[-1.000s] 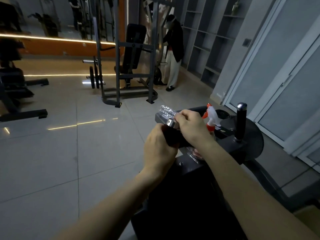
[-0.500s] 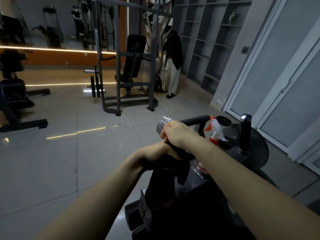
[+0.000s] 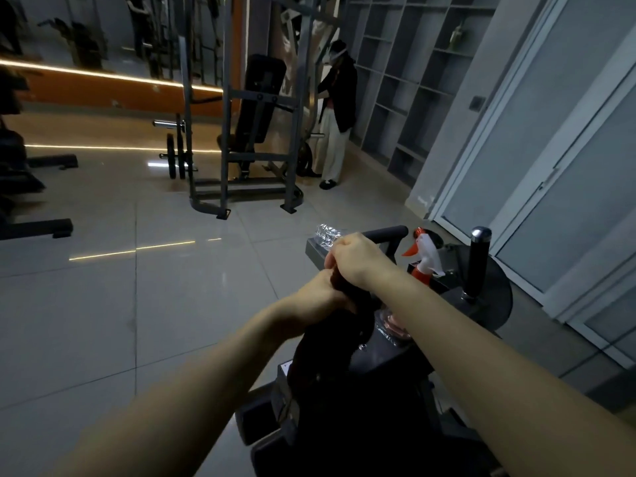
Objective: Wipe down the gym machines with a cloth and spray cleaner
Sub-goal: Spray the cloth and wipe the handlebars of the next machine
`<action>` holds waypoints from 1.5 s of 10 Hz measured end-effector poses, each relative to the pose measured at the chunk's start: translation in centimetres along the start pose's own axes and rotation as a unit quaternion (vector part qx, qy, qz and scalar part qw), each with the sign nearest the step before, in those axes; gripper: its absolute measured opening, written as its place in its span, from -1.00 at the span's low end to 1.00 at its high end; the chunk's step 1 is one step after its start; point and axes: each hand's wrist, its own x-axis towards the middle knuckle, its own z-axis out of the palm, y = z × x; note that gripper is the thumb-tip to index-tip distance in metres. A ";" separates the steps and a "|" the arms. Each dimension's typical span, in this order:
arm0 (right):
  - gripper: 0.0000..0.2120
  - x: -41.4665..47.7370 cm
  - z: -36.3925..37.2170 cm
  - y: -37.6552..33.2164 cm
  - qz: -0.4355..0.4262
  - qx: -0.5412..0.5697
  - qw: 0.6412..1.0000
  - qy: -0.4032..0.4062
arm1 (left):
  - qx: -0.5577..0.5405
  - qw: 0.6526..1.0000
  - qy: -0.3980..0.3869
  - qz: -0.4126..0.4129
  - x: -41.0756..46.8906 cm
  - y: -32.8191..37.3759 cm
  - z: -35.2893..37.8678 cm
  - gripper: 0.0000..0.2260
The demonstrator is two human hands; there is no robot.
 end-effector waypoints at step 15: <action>-0.74 -10.7 8.6 8.0 -0.042 0.226 0.964 0.130 | 0.314 0.895 0.270 0.166 -6.5 -7.4 3.0 -0.61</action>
